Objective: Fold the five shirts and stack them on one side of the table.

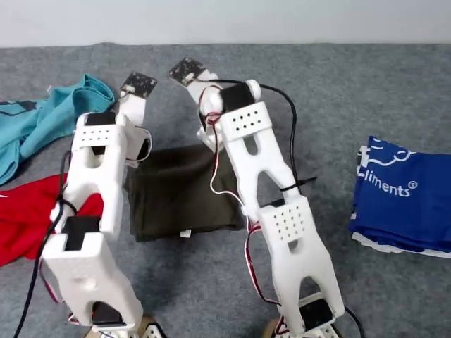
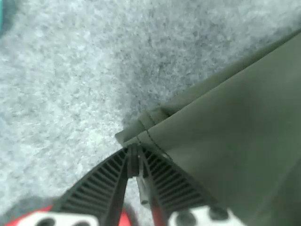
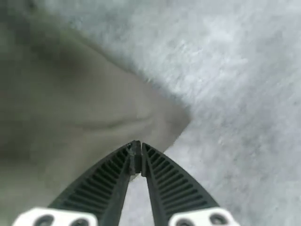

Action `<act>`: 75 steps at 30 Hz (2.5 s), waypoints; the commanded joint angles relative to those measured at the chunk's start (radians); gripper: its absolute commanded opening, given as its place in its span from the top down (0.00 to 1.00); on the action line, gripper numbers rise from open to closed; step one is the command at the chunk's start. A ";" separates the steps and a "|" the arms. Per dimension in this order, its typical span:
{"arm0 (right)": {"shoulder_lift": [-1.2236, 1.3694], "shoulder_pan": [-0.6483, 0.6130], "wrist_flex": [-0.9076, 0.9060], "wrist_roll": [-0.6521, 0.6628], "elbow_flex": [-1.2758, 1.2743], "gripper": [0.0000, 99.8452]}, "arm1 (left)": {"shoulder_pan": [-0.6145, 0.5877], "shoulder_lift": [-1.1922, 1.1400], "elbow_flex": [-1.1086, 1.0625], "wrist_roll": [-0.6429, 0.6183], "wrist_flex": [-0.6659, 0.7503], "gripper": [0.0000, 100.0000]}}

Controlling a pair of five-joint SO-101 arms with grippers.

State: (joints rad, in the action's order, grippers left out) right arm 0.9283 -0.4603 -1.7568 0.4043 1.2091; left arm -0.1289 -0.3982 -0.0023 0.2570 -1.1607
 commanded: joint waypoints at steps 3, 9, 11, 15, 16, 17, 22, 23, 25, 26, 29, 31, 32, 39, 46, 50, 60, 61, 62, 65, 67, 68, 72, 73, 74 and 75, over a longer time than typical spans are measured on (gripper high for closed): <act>-0.326 -0.005 -0.039 -0.025 -0.440 0.99 | -0.002 -0.037 0.074 -0.003 0.020 0.99; -0.377 -0.025 -0.028 -0.089 -0.646 0.99 | -0.002 -0.092 0.097 -0.003 0.043 0.99; -0.366 -0.053 -0.028 -0.091 -0.671 0.99 | -0.002 -0.107 0.122 -0.003 0.040 0.99; -0.323 -0.104 -0.016 -0.091 -0.678 0.99 | -0.003 -0.157 0.200 -0.003 0.017 0.99; -0.308 -0.105 -0.015 -0.091 -0.678 0.99 | -0.003 -0.175 0.223 -0.003 0.006 0.99; -0.292 -0.107 -0.010 -0.091 -0.678 0.99 | -0.003 -0.195 0.254 -0.003 -0.009 0.99; -0.242 -0.101 -0.019 -0.091 -0.678 0.99 | -0.021 -0.321 0.460 -0.003 -0.120 0.99; -0.237 -0.101 -0.021 -0.091 -0.678 0.99 | -0.028 -0.347 0.506 -0.003 -0.146 0.99; -0.237 -0.104 -0.028 -0.089 -0.678 0.99 | -0.043 -0.388 0.595 -0.003 -0.203 0.99; -0.240 -0.107 -0.031 -0.089 -0.678 0.99 | -0.046 -0.404 0.641 -0.003 -0.236 0.99; -0.259 -0.110 -0.033 -0.089 -0.677 0.99 | -0.044 -0.423 0.763 -0.003 -0.334 0.99; -0.286 -0.110 -0.033 -0.089 -0.677 0.99 | -0.038 -0.423 0.832 -0.017 -0.384 0.99; -0.305 -0.110 -0.033 -0.089 -0.677 0.99 | -0.038 -0.423 0.868 -0.029 -0.402 0.99; -0.461 -0.099 -0.027 -0.086 -0.675 0.99 | -0.026 -0.423 1.139 -0.046 -0.597 0.99; -0.512 -0.022 -0.002 -0.087 -0.672 0.99 | 0.026 -0.318 0.990 -0.072 -0.598 0.99; -0.518 0.015 -0.012 -0.087 -0.672 0.99 | 0.072 -0.242 0.783 -0.068 -0.588 0.99; -0.519 0.079 -0.036 -0.086 -0.675 0.99 | 0.063 -0.221 0.432 -0.029 -0.384 0.99; -0.519 0.079 -0.036 -0.086 -0.675 0.99 | 0.058 -0.221 0.412 -0.029 -0.354 0.99; -0.519 0.079 -0.036 -0.086 -0.675 0.99 | 0.057 -0.221 0.400 -0.029 -0.333 0.99; -0.519 0.077 -0.036 -0.086 -0.675 0.99 | 0.057 -0.221 0.397 -0.029 -0.313 0.99; -0.519 0.077 -0.036 -0.086 -0.675 0.99 | 0.058 -0.219 0.400 -0.028 -0.305 0.99; -0.519 0.077 -0.036 -0.086 -0.675 0.99 | 0.057 -0.219 0.400 -0.028 -0.290 0.99; -0.519 0.077 -0.036 -0.086 -0.675 0.99 | 0.040 -0.221 0.395 -0.017 -0.227 0.99; -0.519 0.077 -0.036 -0.086 -0.675 0.99 | 0.038 -0.221 0.395 -0.011 -0.219 0.99; -0.519 0.077 -0.036 -0.086 -0.675 0.99 | 0.038 -0.221 0.398 -0.008 -0.221 0.99; -0.519 0.077 -0.036 -0.086 -0.675 0.99 | 0.040 -0.218 0.398 -0.008 -0.222 0.99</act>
State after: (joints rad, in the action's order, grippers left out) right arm 0.4818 -0.3928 -1.7538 0.3214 0.5263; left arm -0.0813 -0.6882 0.3890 0.2355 -1.4093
